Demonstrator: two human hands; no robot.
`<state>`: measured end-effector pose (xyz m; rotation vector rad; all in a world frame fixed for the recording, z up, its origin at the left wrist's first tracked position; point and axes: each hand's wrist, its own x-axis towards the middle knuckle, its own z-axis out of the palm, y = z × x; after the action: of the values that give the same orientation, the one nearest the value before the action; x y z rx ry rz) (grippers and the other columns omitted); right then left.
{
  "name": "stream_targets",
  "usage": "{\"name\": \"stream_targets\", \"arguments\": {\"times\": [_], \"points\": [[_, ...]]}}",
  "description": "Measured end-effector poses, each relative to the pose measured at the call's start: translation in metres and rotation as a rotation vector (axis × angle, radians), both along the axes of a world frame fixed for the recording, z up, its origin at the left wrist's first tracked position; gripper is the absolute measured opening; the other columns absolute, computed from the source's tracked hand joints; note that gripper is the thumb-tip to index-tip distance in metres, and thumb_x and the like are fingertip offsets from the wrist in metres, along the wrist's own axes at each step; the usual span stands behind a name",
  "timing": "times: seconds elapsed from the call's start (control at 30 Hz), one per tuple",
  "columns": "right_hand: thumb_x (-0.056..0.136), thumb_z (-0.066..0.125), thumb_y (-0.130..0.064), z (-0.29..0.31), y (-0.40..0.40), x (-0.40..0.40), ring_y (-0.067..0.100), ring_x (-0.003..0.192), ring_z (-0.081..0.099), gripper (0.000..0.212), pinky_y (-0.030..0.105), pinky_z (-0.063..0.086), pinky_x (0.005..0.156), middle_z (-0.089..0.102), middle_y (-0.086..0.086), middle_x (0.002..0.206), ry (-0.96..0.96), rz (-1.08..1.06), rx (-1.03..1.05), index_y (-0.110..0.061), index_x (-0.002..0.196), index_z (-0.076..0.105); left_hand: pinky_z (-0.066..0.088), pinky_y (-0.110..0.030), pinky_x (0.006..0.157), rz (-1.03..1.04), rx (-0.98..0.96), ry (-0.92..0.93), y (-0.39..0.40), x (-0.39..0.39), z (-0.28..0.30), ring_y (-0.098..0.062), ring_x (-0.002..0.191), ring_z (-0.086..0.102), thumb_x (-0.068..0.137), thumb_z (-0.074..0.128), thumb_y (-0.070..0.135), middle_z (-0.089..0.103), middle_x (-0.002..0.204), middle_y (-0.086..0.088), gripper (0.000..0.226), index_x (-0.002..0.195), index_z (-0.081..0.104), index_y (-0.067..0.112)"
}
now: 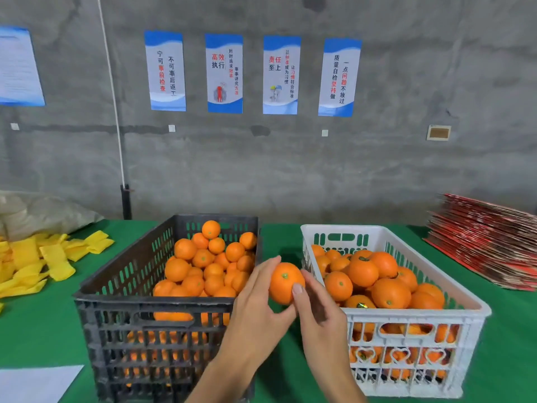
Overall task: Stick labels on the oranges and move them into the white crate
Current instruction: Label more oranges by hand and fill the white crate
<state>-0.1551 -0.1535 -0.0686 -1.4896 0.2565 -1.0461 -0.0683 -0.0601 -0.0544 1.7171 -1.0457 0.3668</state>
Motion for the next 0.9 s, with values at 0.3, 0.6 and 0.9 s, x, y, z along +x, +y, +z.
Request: {"name": "stream_targets", "arguments": {"times": [0.3,0.6,0.9], "points": [[0.096,0.069,-0.029,-0.107,-0.009,-0.039,0.002,0.105,0.069,0.022,0.021,0.056,0.091,0.074,-0.007,0.118,0.356,0.101,0.056,-0.027,0.118,0.071,0.046,-0.019,0.098,-0.026,0.331,0.269,0.006,-0.024,-0.132,-0.007,0.126,0.05,0.088,0.075,0.036,0.036,0.145,0.02,0.075,0.149,0.03,0.038],[0.102,0.055,-0.042,-0.183,-0.04,-0.047,0.016,0.142,0.043,0.054,0.036,0.033,0.119,0.052,-0.001,0.152,0.905,0.294,-0.713,-0.019,0.15,0.049,0.047,-0.016,0.086,0.042,0.248,0.624,0.025,-0.039,-0.208,-0.007,0.114,0.058,0.083,0.081,0.036,0.047,0.136,0.014,0.075,0.14,0.034,0.045],[0.093,0.072,-0.042,-0.205,-0.042,-0.036,-0.001,0.129,0.049,0.026,0.021,0.048,0.096,0.059,-0.021,0.135,0.776,0.135,-0.511,-0.025,0.111,0.08,0.053,-0.011,0.071,0.065,0.079,0.744,0.029,-0.038,-0.213,0.004,0.092,0.064,0.084,0.078,0.039,0.054,0.12,0.019,0.062,0.129,0.039,0.055]]}}
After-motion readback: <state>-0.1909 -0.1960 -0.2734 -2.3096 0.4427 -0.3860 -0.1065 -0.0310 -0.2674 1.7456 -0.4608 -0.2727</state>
